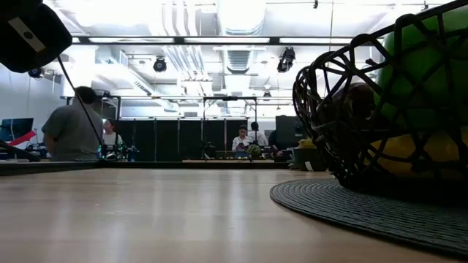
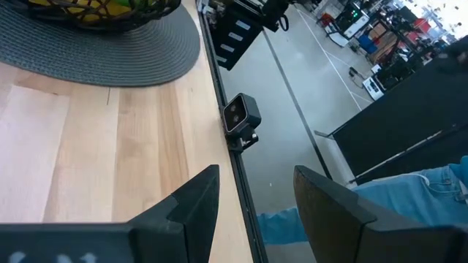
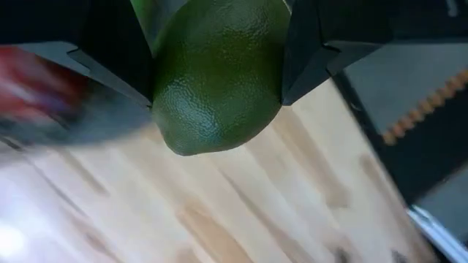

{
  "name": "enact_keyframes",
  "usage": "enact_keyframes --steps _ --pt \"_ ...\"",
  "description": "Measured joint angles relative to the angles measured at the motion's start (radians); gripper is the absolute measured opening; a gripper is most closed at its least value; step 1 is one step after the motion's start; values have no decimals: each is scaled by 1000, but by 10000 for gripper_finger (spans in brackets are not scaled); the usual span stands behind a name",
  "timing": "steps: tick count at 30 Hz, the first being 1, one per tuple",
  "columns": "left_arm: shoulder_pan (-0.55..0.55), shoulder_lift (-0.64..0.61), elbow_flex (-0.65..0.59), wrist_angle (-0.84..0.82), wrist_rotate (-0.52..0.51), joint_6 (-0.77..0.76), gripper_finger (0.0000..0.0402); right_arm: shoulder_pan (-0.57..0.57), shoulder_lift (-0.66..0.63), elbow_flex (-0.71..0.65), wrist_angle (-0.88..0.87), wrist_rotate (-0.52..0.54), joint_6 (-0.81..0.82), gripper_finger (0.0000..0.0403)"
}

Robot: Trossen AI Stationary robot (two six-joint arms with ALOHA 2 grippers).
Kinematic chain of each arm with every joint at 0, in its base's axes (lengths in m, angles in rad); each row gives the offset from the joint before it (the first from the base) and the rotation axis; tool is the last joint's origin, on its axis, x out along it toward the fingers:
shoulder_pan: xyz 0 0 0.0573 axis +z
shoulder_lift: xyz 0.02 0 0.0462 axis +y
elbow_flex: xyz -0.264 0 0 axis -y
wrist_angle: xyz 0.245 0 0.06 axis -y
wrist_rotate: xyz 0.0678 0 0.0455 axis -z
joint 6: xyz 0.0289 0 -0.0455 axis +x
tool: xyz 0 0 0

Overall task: Build produce basket
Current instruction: Put the lime in the black wire basket

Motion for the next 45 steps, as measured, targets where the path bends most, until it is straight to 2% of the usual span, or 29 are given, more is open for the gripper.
enact_keyframes --steps 5,8,12,18,22,32,36,40,45 --pt "0 0 0 0 0 0 160 75 -43 -3 -288 1 255 243" --pt "0 0 0 0 0 0 160 126 -67 -57 -260 4 355 243" --pt "0 0 0 0 0 1 160 170 -85 -177 -267 -67 628 244" --pt "0 0 0 0 0 1 160 243 -135 -364 -276 -61 1080 245" --pt "0 0 0 0 0 1 160 241 -156 -411 -272 -140 1088 245" --pt "0 0 -1 0 13 1 160 237 -282 -498 -263 -130 1083 246" --pt "0 0 -1 0 13 1 160 233 -333 -581 -274 -141 1085 246" --pt "0 0 -1 0 13 9 160 210 -349 -681 -258 -186 1089 246" --pt "0 0 -2 0 13 8 160 169 -351 -736 -222 -188 1072 248"
